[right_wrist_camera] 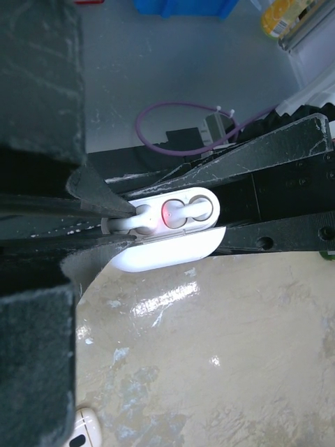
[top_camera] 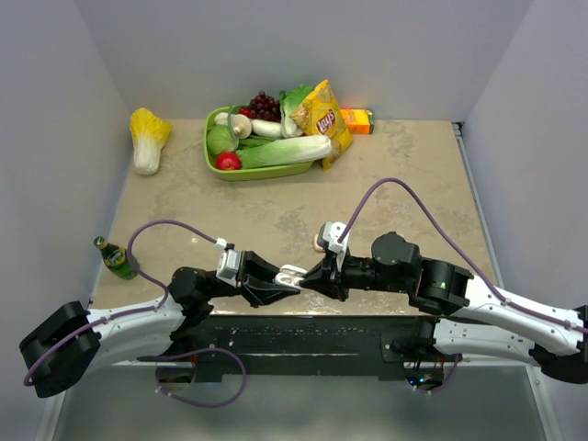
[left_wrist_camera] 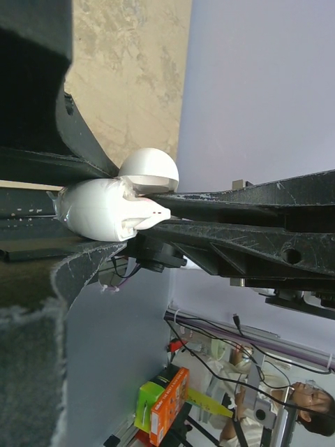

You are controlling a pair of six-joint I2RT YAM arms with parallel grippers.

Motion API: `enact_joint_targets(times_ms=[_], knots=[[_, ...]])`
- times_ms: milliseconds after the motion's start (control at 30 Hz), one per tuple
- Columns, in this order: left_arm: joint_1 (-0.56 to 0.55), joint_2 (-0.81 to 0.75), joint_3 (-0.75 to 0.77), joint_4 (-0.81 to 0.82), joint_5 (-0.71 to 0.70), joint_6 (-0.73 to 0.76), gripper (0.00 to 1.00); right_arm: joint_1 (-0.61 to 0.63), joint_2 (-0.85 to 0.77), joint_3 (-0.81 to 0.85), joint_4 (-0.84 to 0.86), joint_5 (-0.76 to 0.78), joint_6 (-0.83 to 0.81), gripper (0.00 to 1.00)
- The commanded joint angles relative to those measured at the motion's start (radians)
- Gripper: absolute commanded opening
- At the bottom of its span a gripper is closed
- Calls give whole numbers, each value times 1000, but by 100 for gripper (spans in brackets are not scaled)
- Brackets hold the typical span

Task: Insert the wireless bluetooth earbuds into the charging case
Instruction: Place the earbud at the center of the board.

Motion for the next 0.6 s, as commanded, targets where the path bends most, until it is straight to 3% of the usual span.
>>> enact_joint_targets(times_ms=[0, 67, 167, 567], knots=[[-8, -7, 25, 103, 23, -8, 0, 9, 16, 16, 5, 37, -11, 3], [-7, -10, 23, 102, 21, -5, 0, 9, 11, 18, 5, 48, -6, 15], [-7, -15, 17, 100, 15, -2, 0, 11, 5, 16, 8, 66, 3, 25], [-8, -30, 3, 77, -20, 20, 0, 9, -33, 24, 34, 100, 36, 34]])
